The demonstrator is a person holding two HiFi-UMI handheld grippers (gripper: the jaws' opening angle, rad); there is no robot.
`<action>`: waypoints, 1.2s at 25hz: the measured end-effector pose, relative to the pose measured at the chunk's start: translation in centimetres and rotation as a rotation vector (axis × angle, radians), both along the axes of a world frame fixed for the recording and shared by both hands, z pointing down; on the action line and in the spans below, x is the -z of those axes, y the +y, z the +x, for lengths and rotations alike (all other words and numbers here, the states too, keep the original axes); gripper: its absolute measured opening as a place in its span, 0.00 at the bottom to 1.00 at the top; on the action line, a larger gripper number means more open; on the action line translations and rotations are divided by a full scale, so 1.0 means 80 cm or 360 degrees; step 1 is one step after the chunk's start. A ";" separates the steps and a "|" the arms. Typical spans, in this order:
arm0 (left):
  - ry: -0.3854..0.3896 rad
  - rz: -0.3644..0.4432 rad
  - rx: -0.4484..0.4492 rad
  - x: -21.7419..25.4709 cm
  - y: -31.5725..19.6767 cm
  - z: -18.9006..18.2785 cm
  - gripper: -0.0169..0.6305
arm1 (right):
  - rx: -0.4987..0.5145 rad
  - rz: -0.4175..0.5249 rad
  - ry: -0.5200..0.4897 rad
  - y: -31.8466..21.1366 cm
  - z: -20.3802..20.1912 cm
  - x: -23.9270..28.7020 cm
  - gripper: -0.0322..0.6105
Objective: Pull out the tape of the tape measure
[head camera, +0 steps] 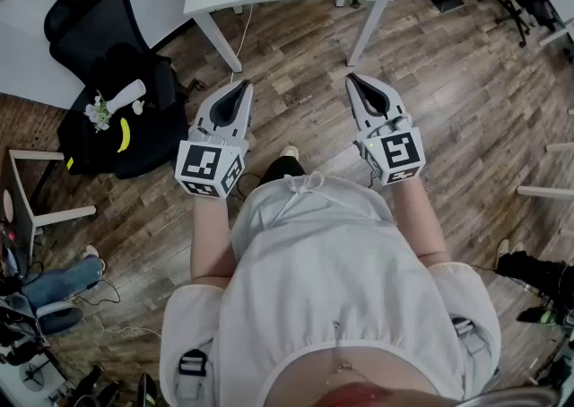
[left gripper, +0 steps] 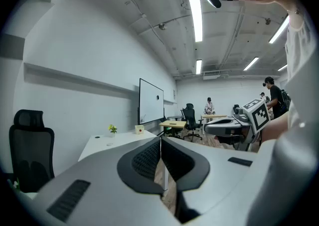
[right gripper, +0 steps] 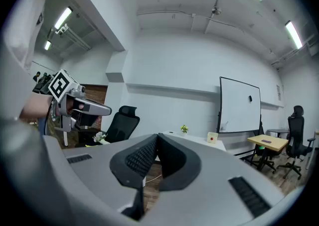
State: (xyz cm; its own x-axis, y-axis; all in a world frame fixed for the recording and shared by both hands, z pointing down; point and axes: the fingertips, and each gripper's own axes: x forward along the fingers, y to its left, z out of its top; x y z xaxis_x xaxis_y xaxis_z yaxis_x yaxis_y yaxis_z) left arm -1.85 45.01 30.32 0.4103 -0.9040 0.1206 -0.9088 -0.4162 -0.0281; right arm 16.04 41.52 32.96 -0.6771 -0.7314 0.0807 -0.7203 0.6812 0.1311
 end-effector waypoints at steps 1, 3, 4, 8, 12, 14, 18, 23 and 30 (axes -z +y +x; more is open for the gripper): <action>-0.0001 -0.0001 -0.0004 0.000 -0.001 0.001 0.06 | -0.0002 -0.0002 0.0003 -0.001 0.001 -0.001 0.05; -0.0002 -0.0002 -0.0010 0.000 -0.002 0.004 0.06 | -0.0004 -0.0006 0.0008 -0.002 0.001 -0.002 0.05; -0.0002 -0.0003 -0.0011 -0.001 -0.002 0.004 0.06 | -0.0004 -0.0007 0.0009 -0.002 0.001 -0.003 0.05; 0.0004 -0.0013 -0.0015 -0.004 -0.007 0.003 0.06 | -0.0003 -0.0009 0.0014 -0.003 -0.001 -0.004 0.05; 0.0003 -0.0033 -0.0026 -0.010 -0.012 0.008 0.06 | -0.0009 -0.0022 0.0011 -0.007 0.003 -0.008 0.05; 0.0007 -0.0048 -0.0029 -0.015 -0.017 0.008 0.06 | -0.0018 -0.0031 -0.0006 -0.012 0.004 -0.010 0.05; 0.0048 -0.0056 -0.0021 -0.021 -0.028 0.006 0.06 | -0.0092 -0.0037 -0.0092 -0.026 0.012 -0.007 0.06; 0.0072 -0.0051 0.0053 -0.025 -0.057 -0.021 0.53 | -0.0155 -0.0031 -0.0156 -0.065 0.012 -0.006 0.64; 0.0048 -0.0071 0.0092 -0.040 -0.124 -0.065 0.54 | -0.0176 -0.0087 -0.0121 -0.135 -0.024 -0.026 0.66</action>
State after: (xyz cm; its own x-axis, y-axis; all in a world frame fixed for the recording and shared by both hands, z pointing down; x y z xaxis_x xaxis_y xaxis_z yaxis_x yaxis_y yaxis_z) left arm -7.08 35.08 33.52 0.3615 -0.9203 0.1494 -0.9316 -0.3632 0.0168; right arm 14.11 30.73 35.00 -0.5981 -0.7980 0.0738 -0.7979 0.6016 0.0380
